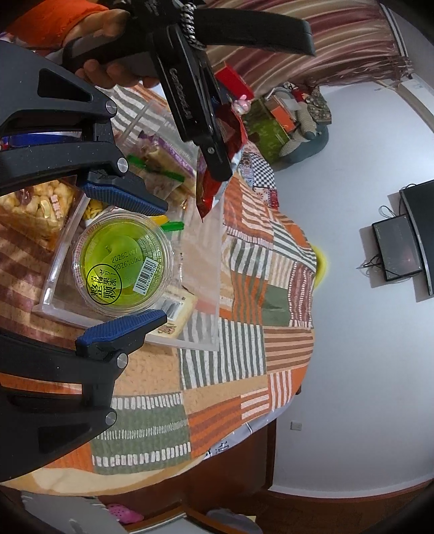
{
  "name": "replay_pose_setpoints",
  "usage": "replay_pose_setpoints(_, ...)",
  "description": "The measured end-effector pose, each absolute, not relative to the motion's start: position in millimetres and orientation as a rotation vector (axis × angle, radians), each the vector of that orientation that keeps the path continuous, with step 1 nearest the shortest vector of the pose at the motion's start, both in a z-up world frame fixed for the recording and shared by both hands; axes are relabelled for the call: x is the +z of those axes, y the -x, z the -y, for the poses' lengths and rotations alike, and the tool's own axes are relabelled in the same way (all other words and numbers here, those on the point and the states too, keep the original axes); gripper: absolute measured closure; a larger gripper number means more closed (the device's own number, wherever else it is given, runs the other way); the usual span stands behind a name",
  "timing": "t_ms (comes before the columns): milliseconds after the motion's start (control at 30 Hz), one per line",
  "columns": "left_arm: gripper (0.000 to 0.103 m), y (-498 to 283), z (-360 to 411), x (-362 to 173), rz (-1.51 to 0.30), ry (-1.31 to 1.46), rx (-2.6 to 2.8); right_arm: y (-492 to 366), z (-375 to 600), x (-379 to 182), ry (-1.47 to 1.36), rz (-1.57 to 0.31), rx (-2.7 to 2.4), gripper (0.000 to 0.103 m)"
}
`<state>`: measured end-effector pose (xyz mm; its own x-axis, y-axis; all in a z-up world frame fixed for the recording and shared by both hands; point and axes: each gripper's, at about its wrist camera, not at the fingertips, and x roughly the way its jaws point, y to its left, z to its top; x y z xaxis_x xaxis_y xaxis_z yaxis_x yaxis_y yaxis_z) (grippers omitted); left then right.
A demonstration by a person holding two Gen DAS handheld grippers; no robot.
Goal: Organize snacks
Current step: 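Grasp the green jelly cup with the right tool while the left tool carries the red bag to the box, then release the jelly cup and red bag into the clear box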
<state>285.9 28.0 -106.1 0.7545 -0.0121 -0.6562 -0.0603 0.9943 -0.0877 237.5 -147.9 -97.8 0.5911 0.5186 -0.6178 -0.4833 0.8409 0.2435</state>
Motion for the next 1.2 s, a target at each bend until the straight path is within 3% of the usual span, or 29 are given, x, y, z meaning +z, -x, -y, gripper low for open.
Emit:
replay_pose_setpoints(167,0.033,-290,-22,-112,-0.751,0.085,0.015,-243,146,-104,-0.042,-0.760,0.577,0.048)
replay_pose_setpoints(433,0.016,-280,-15,-109,-0.752,0.060,-0.013,-240,145,-97,-0.028,-0.739,0.582,0.045)
replay_pose_setpoints(1000,0.011,-209,-40,-70,-0.675,0.070,-0.010,-204,154,-69,-0.007,-0.666,0.585,0.045)
replay_pose_setpoints(1200,0.010,-180,-52,-72,-0.684,0.055,0.004,-187,155,-67,-0.008,-0.657,0.589,0.040)
